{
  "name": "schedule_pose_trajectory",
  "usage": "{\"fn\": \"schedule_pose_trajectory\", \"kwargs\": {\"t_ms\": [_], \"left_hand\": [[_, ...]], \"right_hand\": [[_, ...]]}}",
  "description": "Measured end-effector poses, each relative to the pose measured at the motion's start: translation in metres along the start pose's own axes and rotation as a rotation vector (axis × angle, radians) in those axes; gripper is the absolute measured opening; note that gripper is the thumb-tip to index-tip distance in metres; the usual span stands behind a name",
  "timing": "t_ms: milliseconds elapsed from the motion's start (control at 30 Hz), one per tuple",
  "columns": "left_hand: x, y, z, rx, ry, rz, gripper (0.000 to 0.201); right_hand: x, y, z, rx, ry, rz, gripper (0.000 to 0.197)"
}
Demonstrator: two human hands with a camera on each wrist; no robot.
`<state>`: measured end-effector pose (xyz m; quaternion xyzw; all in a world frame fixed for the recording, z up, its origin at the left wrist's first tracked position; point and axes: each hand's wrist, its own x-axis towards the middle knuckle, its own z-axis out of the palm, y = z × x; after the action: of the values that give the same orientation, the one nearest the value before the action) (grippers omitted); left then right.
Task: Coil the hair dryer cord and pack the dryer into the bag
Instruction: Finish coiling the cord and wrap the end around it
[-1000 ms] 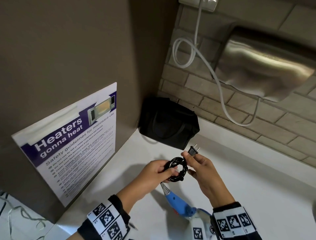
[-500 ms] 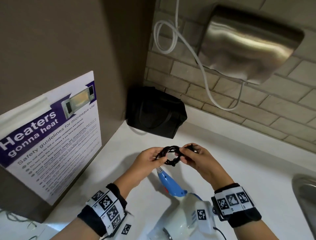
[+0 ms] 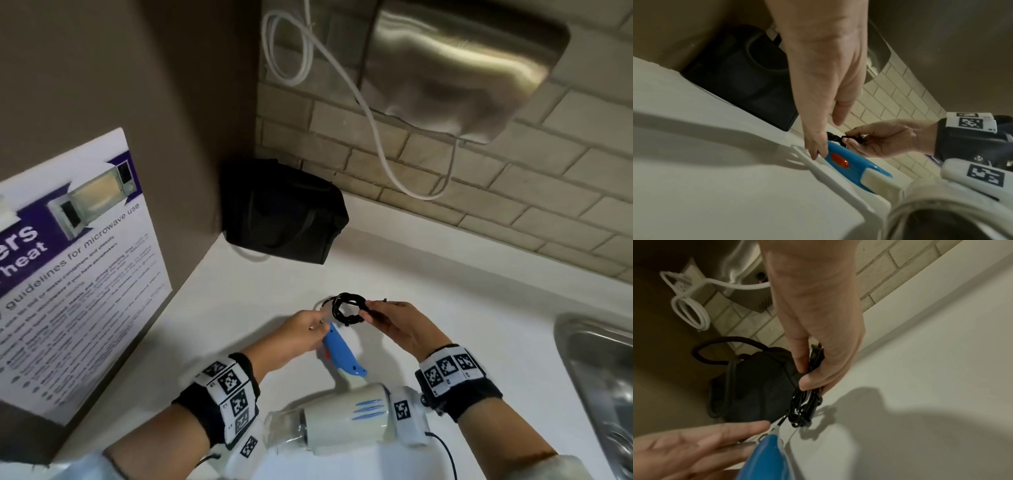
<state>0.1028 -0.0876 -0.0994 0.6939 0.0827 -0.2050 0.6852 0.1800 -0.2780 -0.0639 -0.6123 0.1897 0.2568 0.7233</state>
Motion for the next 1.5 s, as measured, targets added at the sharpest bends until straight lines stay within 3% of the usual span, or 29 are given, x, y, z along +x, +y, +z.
{"fn": "schedule_pose_trajectory", "kwargs": {"t_ms": [133,233,500,600,667,733,900,1000,1167,1300,1400,1500], "left_hand": [[0.004,-0.004,0.003,0.024,-0.032,-0.043,0.042],[0.006,-0.003,0.002,0.014,-0.053,-0.062,0.042],[-0.002,0.000,-0.010,0.063,-0.053,-0.067,0.035],[-0.013,0.002,-0.018,0.093,-0.001,-0.049,0.035],[-0.020,-0.002,-0.026,0.133,0.038,-0.037,0.036],[-0.029,-0.007,-0.036,0.212,0.072,0.000,0.035],[-0.059,-0.009,-0.059,0.433,0.237,0.123,0.033],[-0.072,-0.011,-0.073,0.464,0.328,0.126,0.031],[-0.093,-0.014,-0.091,0.506,0.427,0.150,0.030],[-0.107,-0.014,-0.099,0.495,0.471,0.162,0.028],[-0.117,-0.008,-0.101,0.522,0.509,0.202,0.027],[-0.124,0.000,-0.104,0.503,0.550,0.293,0.027]], "right_hand": [[0.008,0.005,-0.011,-0.037,0.026,0.050,0.013],[0.012,0.008,-0.014,-0.167,0.058,0.117,0.018],[0.003,0.002,-0.011,-0.802,0.238,0.104,0.019],[-0.004,-0.003,-0.006,-1.253,0.272,0.107,0.033],[-0.009,-0.006,0.000,-1.427,0.315,0.035,0.045],[-0.015,-0.008,0.013,-1.454,0.280,-0.104,0.051],[-0.017,-0.022,0.071,-1.443,0.024,-0.521,0.054],[-0.002,-0.039,0.104,-1.434,0.045,-0.759,0.061],[0.041,-0.061,0.131,-1.452,0.253,-0.843,0.074],[0.054,-0.060,0.139,-1.520,0.390,-0.780,0.059],[0.055,-0.054,0.136,-1.467,0.365,-0.903,0.035],[0.043,-0.051,0.123,-1.366,0.309,-1.007,0.034]]}}
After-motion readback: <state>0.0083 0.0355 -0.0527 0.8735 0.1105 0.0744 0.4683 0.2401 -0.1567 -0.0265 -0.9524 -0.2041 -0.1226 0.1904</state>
